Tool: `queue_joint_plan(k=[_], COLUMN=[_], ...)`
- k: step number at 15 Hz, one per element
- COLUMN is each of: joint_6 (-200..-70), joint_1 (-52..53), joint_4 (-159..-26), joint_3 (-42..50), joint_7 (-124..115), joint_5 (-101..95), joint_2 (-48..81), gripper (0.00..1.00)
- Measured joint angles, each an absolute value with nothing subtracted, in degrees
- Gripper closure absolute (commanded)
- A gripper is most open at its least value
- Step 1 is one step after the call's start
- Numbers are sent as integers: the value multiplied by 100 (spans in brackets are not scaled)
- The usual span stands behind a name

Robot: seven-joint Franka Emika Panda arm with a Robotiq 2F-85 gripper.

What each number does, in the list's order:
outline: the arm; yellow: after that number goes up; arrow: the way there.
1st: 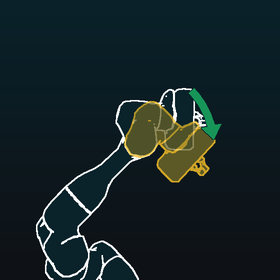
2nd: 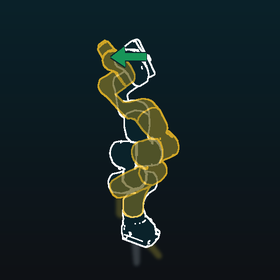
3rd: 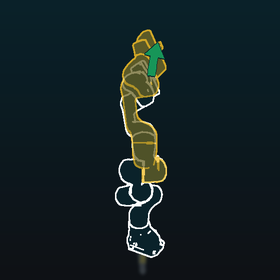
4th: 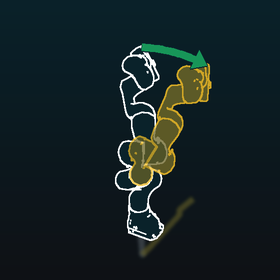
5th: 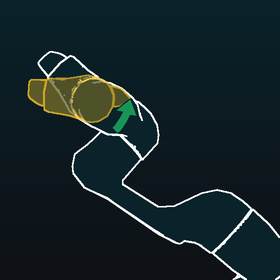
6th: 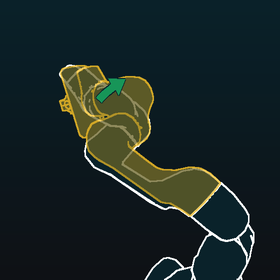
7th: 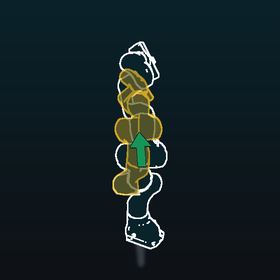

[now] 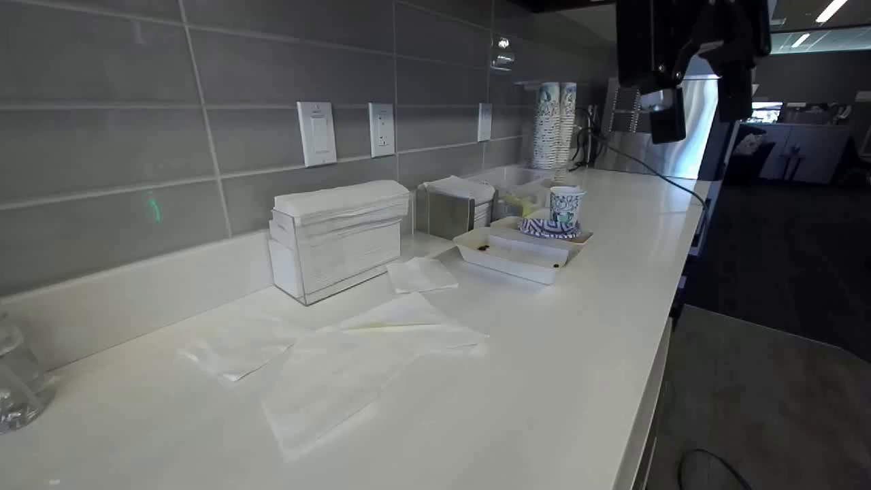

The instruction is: Pick up the spoon from the left side of the take away pack, scoop some of the contents on the same side of the take away pack, place them in the mug and place the spoon in the bowl

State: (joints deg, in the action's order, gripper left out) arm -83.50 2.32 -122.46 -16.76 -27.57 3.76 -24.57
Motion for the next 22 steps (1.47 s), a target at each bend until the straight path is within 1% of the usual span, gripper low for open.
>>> queue_joint_plan(k=[22], joint_6=[-8423], joint_1=[240], joint_4=[-12241], joint_3=[-1610], joint_7=[-2539], joint_5=[312], joint_2=[-2401], gripper=[0])
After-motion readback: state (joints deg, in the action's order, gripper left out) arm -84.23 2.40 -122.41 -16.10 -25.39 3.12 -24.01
